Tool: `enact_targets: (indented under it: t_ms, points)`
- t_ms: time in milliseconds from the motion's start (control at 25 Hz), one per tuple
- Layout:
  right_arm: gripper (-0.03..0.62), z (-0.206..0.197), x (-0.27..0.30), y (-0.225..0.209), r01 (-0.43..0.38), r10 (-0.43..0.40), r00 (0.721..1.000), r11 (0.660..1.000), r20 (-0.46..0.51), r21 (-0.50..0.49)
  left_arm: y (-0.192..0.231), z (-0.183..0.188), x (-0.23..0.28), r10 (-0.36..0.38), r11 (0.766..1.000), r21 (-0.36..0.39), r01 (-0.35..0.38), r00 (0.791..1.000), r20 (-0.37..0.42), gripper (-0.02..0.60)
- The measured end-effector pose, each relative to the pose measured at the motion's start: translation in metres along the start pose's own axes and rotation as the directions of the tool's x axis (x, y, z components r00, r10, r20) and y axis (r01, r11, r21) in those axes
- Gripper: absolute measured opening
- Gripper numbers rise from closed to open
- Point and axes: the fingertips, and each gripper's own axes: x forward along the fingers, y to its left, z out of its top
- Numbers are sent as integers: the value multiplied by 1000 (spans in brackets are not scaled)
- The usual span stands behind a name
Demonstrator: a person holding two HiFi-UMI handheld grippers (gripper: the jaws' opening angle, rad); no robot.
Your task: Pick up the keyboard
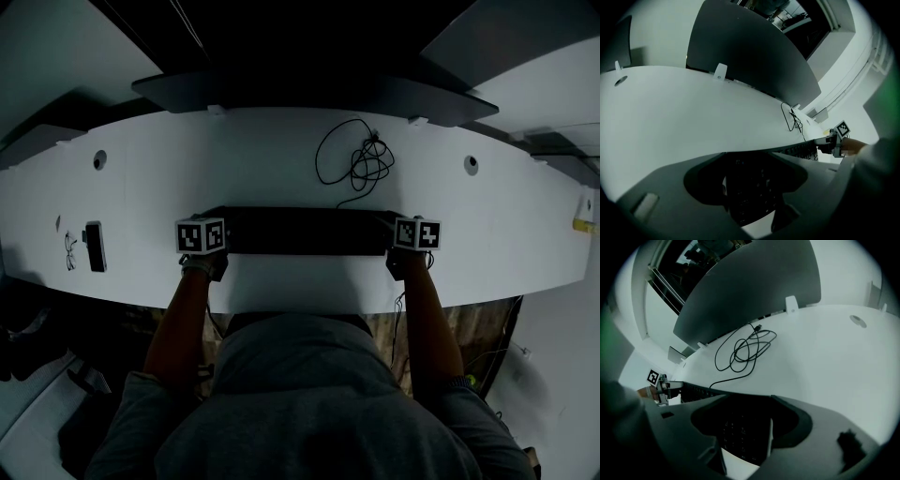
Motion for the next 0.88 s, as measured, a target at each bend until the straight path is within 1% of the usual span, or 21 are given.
enact_targets:
  t_ms: [240,400,480,680,880]
  points:
    - [264,17,-21,14,0,4,995,999,95,-44,-10,22,-21,3,998,62,-8,996,88,259]
    - [264,39,-40,27,-5,21,983,996,183,-90,-18,47,-42,7,994,110,-26,985,172,259]
    - [264,50,-53,34,-1,28,973,993,227,-119,-24,57,-53,0,992,124,-28,976,216,259]
    - [264,81,-91,55,17,51,943,979,327,-203,-43,78,-86,-9,987,154,-43,946,324,259]
    - [264,102,-122,68,25,78,913,969,400,-245,-61,102,-116,-24,979,196,-62,913,408,259]
